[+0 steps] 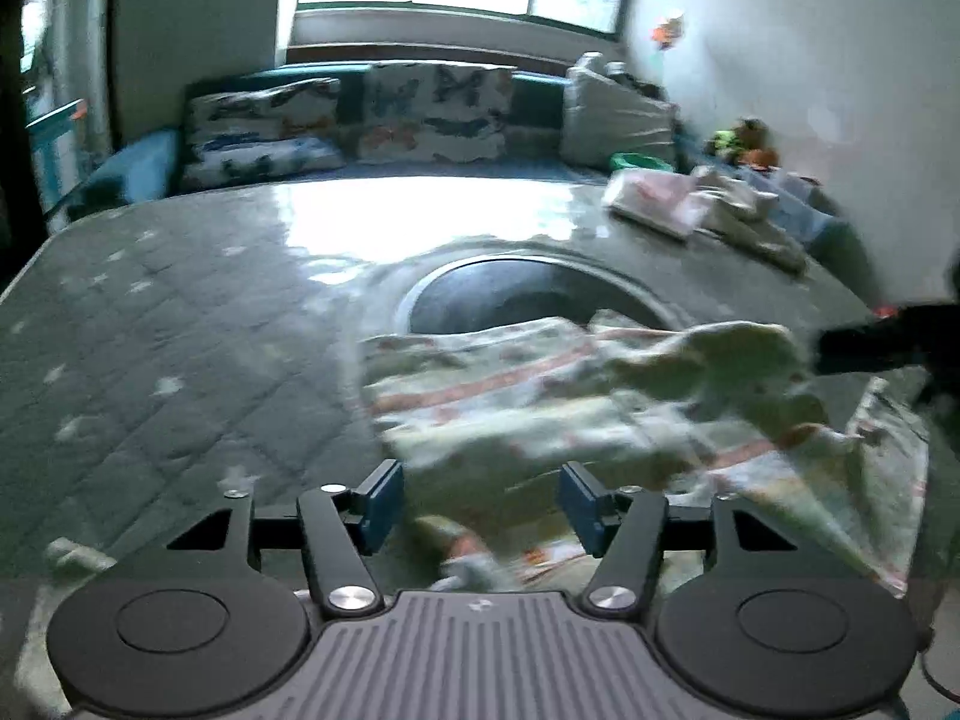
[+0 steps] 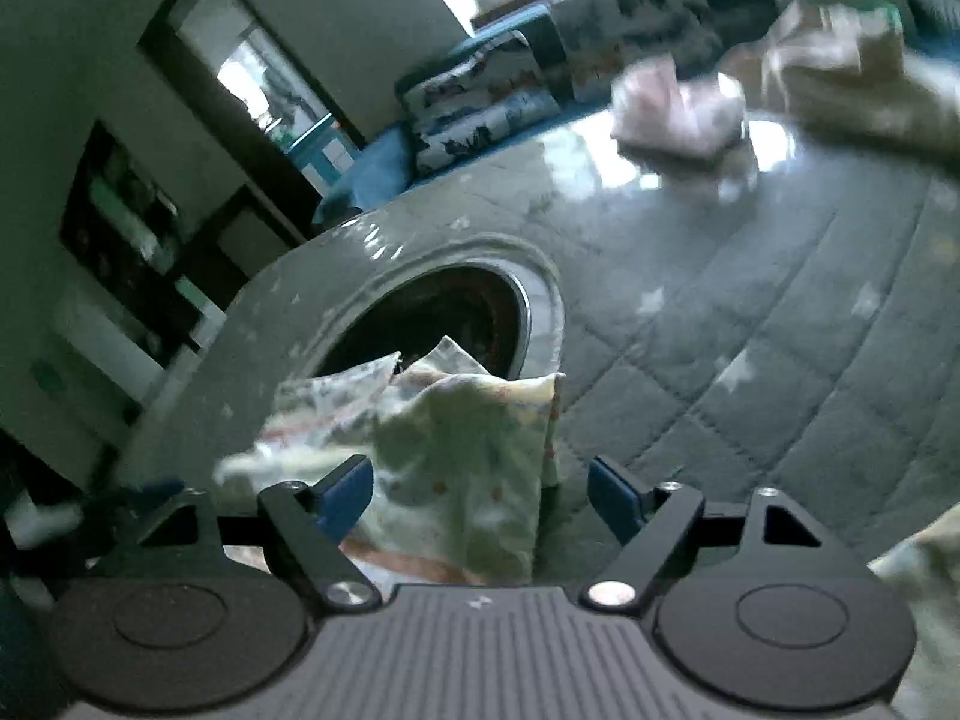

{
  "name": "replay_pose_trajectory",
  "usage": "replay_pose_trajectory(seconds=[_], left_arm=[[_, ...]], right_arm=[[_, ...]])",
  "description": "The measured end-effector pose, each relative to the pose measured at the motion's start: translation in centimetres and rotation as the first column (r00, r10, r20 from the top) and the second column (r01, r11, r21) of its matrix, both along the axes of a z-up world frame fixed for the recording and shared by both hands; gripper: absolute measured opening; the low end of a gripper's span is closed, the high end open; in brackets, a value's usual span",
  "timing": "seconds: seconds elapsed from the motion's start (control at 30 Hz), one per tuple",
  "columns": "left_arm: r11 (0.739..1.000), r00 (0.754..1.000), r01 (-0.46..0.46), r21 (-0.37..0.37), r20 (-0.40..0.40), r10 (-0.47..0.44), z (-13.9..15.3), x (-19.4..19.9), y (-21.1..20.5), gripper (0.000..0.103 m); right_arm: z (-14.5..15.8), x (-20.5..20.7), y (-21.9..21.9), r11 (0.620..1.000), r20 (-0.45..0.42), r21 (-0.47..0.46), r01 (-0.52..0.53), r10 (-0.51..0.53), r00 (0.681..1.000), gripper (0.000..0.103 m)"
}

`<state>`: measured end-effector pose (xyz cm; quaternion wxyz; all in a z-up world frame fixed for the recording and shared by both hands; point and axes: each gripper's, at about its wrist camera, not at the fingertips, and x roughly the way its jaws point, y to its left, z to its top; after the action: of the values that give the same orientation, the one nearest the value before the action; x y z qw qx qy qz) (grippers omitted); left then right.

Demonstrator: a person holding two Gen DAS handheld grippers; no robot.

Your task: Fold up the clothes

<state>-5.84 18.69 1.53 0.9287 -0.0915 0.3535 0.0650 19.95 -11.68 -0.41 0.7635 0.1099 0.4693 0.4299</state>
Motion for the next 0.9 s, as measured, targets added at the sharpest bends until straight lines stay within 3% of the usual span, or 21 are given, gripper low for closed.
replay_pose_trajectory(seconds=[0.07,0.23,0.43,0.57,0.7,0.9], left_arm=[[0.998,0.998,0.057,0.002,0.017,-0.057,-0.1,0.6,-1.5,0.075],[0.979,0.980,0.200,-0.035,0.008,-0.199,-1.2,2.7,-5.3,0.077],[0.940,0.943,0.331,-0.085,-0.006,-0.333,-2.7,4.6,-9.1,0.077],[0.926,0.929,0.365,-0.098,-0.027,-0.369,-3.4,5.3,-10.3,0.077],[0.922,0.924,0.374,-0.103,-0.040,-0.379,-3.9,5.6,-10.7,0.080],[0.918,0.920,0.381,-0.110,-0.051,-0.388,-4.4,5.9,-11.0,0.082]], right_arm=[[-1.1,1.1,0.3,0.999,-0.078,0.040,0.014,-0.010,0.997,0.082],[-3.6,3.3,1.2,0.989,-0.238,0.130,0.069,-0.037,0.971,0.083],[-5.3,5.4,2.1,0.970,-0.332,0.218,0.111,-0.034,0.943,0.085],[-6.1,6.7,2.4,0.945,-0.394,0.293,0.146,-0.020,0.919,0.085],[-6.3,7.2,3.1,0.921,-0.423,0.357,0.154,0.012,0.906,0.085],[-4.6,7.0,3.5,0.915,-0.375,0.387,0.114,0.044,0.926,0.086]])
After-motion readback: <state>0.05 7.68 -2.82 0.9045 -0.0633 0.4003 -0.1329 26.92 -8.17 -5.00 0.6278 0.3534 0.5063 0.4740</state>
